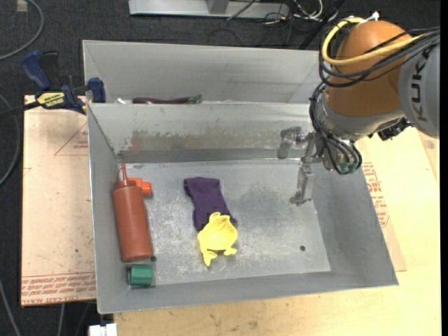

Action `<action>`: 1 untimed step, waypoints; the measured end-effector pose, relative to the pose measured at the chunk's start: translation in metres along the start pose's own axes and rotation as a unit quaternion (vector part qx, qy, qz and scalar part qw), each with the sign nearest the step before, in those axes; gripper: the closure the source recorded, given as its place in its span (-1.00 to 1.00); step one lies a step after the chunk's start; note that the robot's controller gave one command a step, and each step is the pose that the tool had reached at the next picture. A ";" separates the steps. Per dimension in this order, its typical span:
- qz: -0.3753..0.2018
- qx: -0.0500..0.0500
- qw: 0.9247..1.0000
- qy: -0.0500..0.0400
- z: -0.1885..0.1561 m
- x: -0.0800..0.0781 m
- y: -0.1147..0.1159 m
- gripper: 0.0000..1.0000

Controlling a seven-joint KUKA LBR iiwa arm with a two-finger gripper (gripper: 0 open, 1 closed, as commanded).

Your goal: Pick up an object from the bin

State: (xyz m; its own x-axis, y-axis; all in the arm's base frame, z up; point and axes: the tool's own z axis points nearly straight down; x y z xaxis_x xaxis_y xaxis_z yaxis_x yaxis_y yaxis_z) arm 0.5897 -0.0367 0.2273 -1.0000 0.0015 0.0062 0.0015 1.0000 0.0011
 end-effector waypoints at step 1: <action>-0.001 0.000 1.000 -0.004 -0.005 -0.001 0.000 1.00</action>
Offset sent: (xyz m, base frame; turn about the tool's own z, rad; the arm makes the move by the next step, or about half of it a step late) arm 0.0000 0.0000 0.0000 0.0000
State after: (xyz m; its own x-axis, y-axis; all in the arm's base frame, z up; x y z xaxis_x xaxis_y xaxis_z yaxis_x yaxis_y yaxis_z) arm 0.5911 -0.0364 0.2323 -1.0000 -0.0003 -0.0022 -0.0003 1.0000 0.0004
